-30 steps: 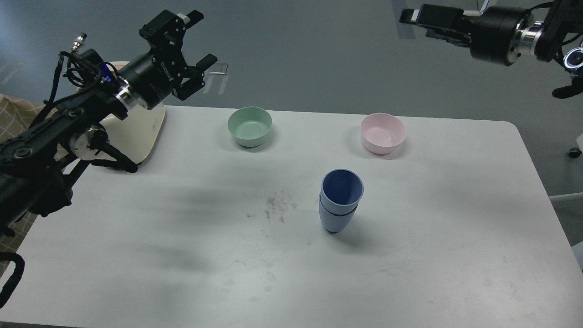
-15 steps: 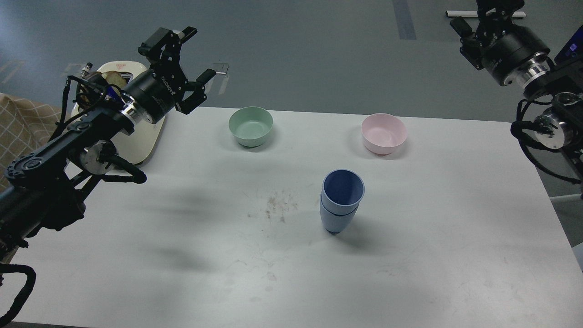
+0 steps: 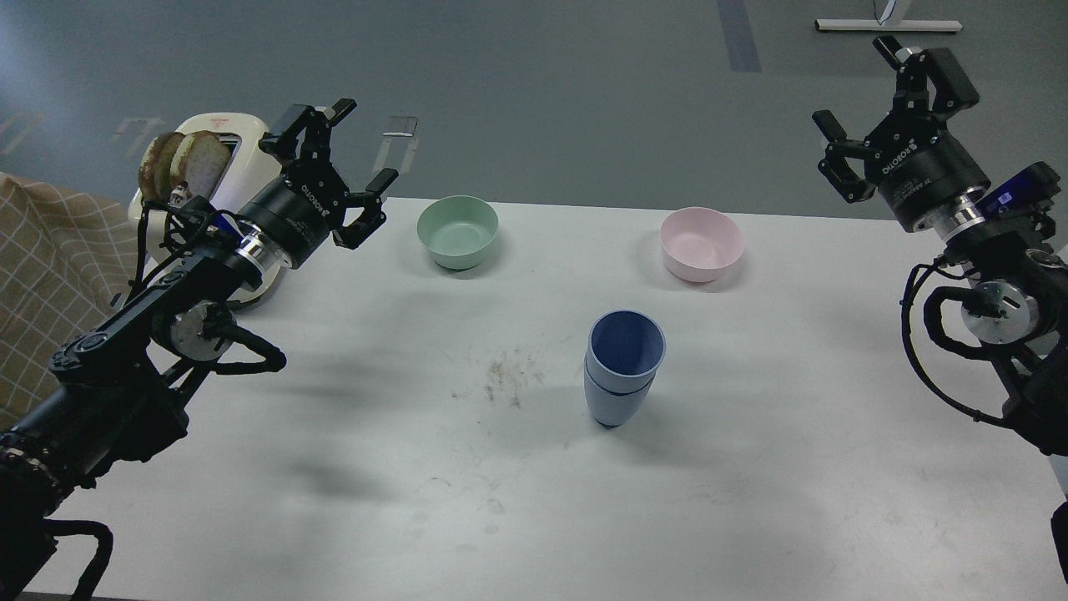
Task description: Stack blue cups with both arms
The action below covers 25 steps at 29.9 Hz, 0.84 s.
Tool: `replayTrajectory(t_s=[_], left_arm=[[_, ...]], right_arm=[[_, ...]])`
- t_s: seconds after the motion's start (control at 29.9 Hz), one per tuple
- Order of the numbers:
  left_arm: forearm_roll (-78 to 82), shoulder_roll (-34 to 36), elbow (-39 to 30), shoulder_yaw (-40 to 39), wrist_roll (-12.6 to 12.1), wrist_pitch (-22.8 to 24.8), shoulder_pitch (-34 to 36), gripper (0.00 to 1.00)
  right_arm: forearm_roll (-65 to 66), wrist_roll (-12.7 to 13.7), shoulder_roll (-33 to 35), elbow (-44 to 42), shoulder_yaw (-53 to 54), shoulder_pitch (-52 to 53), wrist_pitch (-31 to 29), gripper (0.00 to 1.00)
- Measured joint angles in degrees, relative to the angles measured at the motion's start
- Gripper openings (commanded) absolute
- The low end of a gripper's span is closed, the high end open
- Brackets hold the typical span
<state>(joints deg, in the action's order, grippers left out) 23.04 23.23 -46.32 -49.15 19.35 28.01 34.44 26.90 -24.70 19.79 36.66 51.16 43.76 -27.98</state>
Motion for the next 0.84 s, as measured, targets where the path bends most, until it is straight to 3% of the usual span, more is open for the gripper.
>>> replayTrajectory(t_s=[0.57, 0.84], left_arm=[[0.1, -4.5, 3.5, -1.4, 0.3, 0.0, -2.6, 0.98], [0.1, -5.0, 3.6, -1.6, 0.2, 0.0, -3.2, 0.98]], right_arm=[[0.1, -0.7, -8.8, -4.5, 1.5, -1.6, 0.0, 1.00], [0.1, -1.4, -9.7, -5.1, 1.7, -1.6, 0.0, 1.00]])
